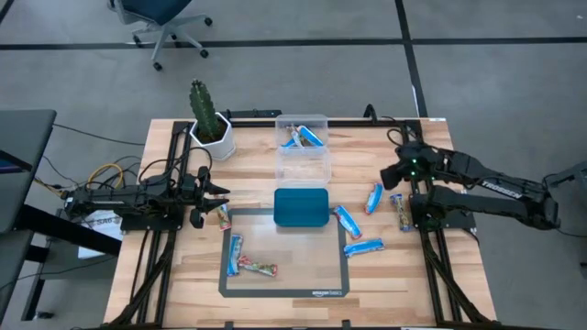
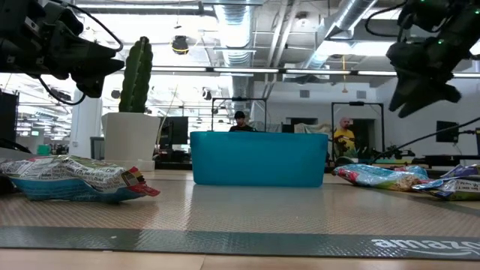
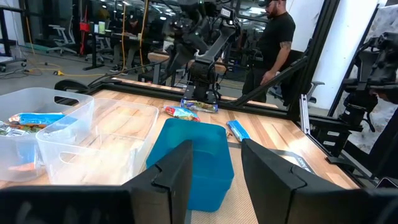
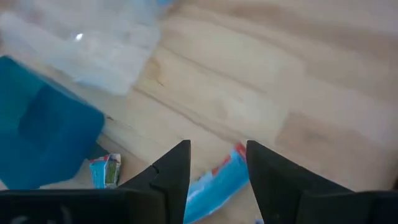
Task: Pick and place Granola Bars by type
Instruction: Put the blue granola bar into the bottom transparent bin
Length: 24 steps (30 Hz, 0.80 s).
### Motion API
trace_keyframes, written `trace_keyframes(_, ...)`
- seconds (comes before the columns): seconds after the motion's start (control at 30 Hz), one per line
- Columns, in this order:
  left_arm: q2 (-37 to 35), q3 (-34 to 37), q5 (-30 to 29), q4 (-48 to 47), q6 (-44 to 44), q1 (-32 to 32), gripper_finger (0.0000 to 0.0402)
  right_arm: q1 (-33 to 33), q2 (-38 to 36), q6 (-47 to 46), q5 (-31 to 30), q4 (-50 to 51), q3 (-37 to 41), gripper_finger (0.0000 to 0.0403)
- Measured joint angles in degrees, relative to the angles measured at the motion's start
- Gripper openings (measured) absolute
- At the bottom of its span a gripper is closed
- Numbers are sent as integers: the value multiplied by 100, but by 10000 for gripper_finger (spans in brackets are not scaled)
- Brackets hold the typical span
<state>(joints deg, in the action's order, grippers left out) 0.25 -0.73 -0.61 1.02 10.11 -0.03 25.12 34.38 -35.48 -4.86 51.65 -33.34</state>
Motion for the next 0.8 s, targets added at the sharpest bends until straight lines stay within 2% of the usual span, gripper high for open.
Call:
trace_keyframes(0.37, 2, 1, 0, 0, 0, 1, 129, 0, 265, -1327, -90, 1085, -2, 128)
trace_keyframes(0.63, 0, -1, -2, 0, 0, -1, 129, -33, 983, -1759, 28, 1196, -5, 123)
trace_keyframes(0.8, 1, 2, 1, 0, -1, 1, 129, -335, 1604, -1903, 46, 1197, -79, 124)
